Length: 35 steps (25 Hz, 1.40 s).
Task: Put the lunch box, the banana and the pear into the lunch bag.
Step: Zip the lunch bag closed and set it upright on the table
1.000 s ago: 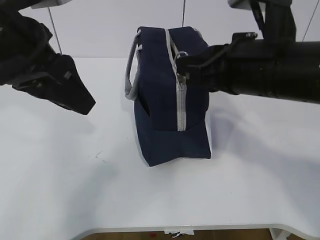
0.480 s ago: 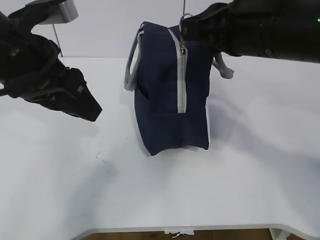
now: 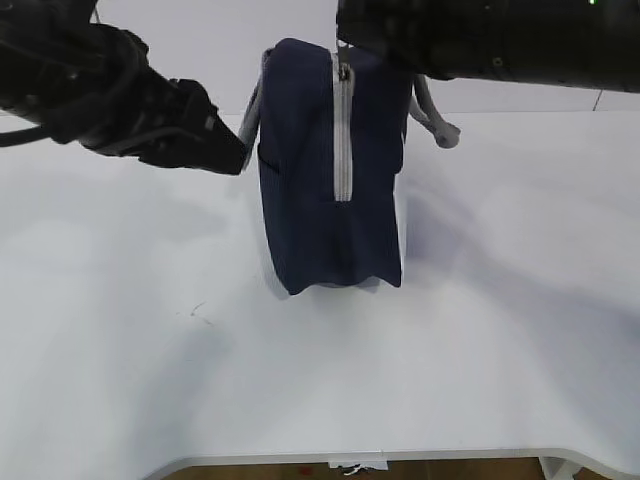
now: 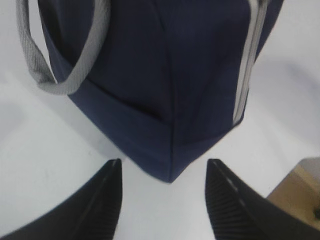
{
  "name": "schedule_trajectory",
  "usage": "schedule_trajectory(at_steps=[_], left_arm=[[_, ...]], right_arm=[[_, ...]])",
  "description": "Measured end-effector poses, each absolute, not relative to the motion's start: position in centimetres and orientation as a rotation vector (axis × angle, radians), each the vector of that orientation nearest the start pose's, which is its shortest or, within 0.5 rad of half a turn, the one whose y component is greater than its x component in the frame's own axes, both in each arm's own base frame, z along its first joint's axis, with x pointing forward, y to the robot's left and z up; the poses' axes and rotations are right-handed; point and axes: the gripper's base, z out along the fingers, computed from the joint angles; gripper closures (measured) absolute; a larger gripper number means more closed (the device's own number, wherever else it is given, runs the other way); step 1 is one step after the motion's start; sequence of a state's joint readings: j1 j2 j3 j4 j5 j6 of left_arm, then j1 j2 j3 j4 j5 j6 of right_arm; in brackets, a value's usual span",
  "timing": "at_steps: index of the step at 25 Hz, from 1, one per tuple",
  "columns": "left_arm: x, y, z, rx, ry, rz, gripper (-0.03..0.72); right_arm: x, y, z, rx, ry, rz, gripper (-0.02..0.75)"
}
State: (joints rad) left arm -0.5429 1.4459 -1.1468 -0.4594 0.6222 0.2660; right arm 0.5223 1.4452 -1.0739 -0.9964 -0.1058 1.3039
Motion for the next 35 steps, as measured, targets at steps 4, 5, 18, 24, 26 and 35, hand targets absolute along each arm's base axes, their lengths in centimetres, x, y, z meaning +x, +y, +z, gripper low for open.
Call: schedule_trajectory(at_steps=[4,5,18,24,26,35], left_arm=[[26.5,-18.8,30.9,0.602,2.309,-0.647,0.257],[26.5,-19.0,30.8,0.589,2.312,-0.674,0.252],[28.8,-20.8,28.5,0.523,2.247,-0.699,0.318],[28.7,-20.8,28.4,0.564,2.245,-0.684,0.672],[28.5,-20.7,28.1,0.628,2.262,-0.652,0.687],[27.3,-19.7,27.6,0.923,2.318,-0.470,0.692]], right_arm=[[28.9,18.1,33.9,-0.274,1.824,0.686,0.737],[28.9,18.2,34.0,-0.279,1.821,0.693,0.737],[28.8,18.5,34.0,-0.318,1.806,0.713,0.737],[28.8,18.5,33.9,-0.344,1.804,0.694,0.737],[28.8,18.4,33.8,-0.348,1.807,0.679,0.737],[29.3,18.2,34.3,-0.320,1.816,0.613,0.737]])
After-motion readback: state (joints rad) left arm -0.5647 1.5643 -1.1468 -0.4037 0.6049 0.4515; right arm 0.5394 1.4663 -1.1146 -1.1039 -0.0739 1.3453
